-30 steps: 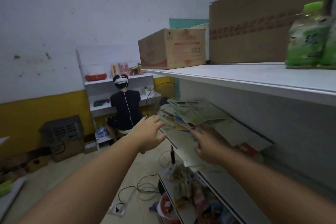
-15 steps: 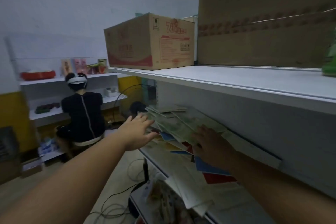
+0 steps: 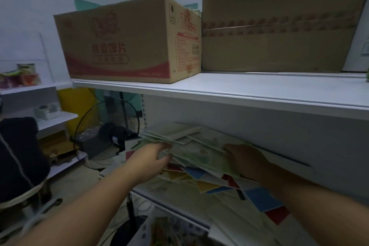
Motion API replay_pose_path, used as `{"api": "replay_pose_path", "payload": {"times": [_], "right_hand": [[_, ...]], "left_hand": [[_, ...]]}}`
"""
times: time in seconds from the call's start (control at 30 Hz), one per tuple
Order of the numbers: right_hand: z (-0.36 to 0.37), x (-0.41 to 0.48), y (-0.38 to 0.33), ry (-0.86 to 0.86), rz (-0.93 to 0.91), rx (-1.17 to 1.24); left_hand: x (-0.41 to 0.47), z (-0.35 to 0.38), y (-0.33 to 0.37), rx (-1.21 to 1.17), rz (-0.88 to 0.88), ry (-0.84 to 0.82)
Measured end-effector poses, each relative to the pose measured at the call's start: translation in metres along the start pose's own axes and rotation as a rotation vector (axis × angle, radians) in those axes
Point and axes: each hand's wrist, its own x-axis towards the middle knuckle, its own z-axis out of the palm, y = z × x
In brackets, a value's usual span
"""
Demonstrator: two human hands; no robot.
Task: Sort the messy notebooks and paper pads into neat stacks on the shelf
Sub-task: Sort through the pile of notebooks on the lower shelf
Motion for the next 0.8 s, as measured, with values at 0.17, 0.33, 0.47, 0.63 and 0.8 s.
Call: {"api": "replay_pose_path", "payload": {"times": [0.17, 0.33, 0.47, 0.63, 0.8], "right_hand": [[-0.006, -0.004, -0.003, 0.033, 0.027, 0.103], [-0.01, 0.009, -0.008, 0.101, 0.016, 0.007], [-0.016, 0.023, -0.011, 0.075, 0.085, -0.018], [-0.03, 0.053, -0.022, 0.119, 0.298, 0.626], [-0.038, 0.069, -0.042, -0.154, 0.449, 1.717]], "left_hand": [[0.032, 0.0, -0.021, -0.126, -0.016, 0.079], [0.07, 0.011, -0.029, -0.131, -0.015, 0.068], [0.092, 0.014, -0.029, 0.021, 0.048, -0.094], [0.106, -0.007, -0.042, 0.022, 0.236, 0.102], [0.075, 0.001, -0.033, -0.177, 0.529, 0.114]]}}
